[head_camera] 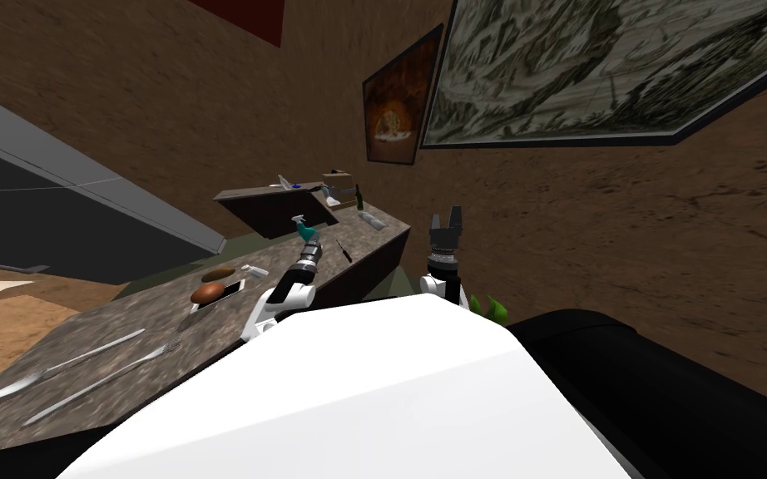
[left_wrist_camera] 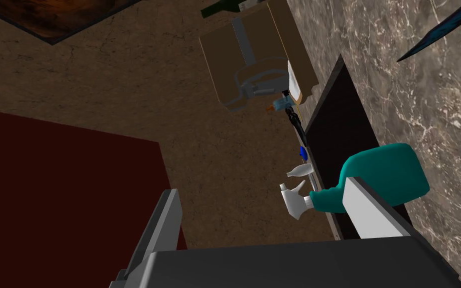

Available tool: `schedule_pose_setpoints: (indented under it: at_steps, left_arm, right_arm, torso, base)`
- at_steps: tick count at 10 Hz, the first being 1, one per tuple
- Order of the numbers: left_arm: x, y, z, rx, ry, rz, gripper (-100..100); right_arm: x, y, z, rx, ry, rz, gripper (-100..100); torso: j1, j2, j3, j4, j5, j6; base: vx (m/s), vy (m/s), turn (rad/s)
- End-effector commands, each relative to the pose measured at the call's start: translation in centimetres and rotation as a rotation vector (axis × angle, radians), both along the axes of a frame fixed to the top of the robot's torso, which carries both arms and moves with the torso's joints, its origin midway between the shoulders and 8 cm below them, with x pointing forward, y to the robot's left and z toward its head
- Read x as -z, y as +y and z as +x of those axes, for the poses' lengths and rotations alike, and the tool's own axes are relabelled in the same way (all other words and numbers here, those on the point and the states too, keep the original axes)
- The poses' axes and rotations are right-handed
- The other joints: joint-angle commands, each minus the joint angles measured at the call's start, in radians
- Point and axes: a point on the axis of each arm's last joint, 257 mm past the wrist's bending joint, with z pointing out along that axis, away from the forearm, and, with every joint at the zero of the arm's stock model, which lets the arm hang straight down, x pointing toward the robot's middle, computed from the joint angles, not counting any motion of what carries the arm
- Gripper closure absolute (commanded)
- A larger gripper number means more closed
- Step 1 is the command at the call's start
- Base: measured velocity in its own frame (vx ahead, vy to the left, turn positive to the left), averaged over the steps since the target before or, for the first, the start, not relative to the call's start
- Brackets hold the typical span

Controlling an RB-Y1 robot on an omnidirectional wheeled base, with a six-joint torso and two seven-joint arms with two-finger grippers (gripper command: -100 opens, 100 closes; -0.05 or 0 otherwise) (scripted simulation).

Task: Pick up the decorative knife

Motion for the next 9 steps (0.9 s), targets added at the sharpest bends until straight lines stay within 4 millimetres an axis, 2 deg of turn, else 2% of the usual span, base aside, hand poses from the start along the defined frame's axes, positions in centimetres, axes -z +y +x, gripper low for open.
schedule_pose_setpoints:
  at_steps: [1,9]
  left_arm:
    - [1.0,0.1,0.2,-0.004,0.036,0.003,-100]
    - [5.8,0.2,1.0,-0.008,0.237,0.045,-100]
  right_arm:
    - [0.0,0.0,0.0,0.0,0.0,0.0,0]
    - [0.0,0.0,0.0,0.0,0.0,0.0,0]
  torso:
    - [0.0,0.0,0.0,0.0,0.0,0.0]
    - [-0.001,-0.001,0.0,0.0,0.0,0.0]
  base:
    - [0.009,-0.016,-0.05]
    - [0.013,-0.02,-0.037]
